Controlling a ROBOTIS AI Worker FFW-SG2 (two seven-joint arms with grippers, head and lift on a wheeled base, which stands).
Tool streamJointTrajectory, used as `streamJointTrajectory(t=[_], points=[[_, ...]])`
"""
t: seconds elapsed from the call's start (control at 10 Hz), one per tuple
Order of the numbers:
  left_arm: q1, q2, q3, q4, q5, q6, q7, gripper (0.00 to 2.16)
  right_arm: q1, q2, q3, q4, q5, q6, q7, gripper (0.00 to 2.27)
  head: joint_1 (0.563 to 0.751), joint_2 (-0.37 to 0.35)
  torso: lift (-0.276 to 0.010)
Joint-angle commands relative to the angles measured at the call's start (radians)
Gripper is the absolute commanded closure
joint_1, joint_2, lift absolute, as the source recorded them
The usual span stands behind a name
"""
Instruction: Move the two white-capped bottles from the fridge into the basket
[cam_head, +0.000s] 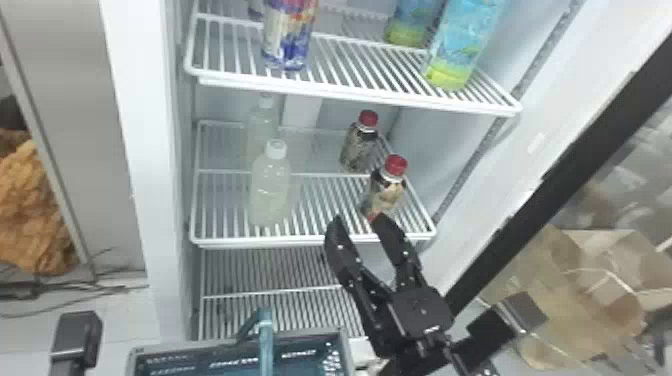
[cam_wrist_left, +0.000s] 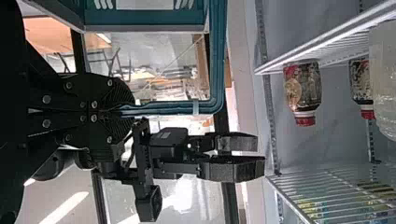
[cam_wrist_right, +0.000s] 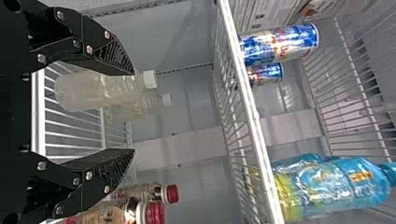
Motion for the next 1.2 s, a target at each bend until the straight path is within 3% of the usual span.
streamJointTrajectory(t=[0.0,0.7,1.1], points=[[0.0,0.0,0.0,0.0,0.002,-0.002,0.0,1.15,-0.017,-0.009,0.016,0.015,0.0,0.004,0.0,0.5,0.695,-0.35,-0.26],[0.005,-0.002,0.006,0.0,0.004,-0.004,0.0,1.15,-0.101,-0.022,0.052,0.091,0.01,0.036,0.002,0.48,0.695,-0.311,-0.26],[0.005,-0.002,0.008,0.0,0.006,-0.004,0.0,1.15,-0.177,-0.022,0.066,0.17,0.029,0.039,0.002,0.31,0.695,-0.297,-0.26]])
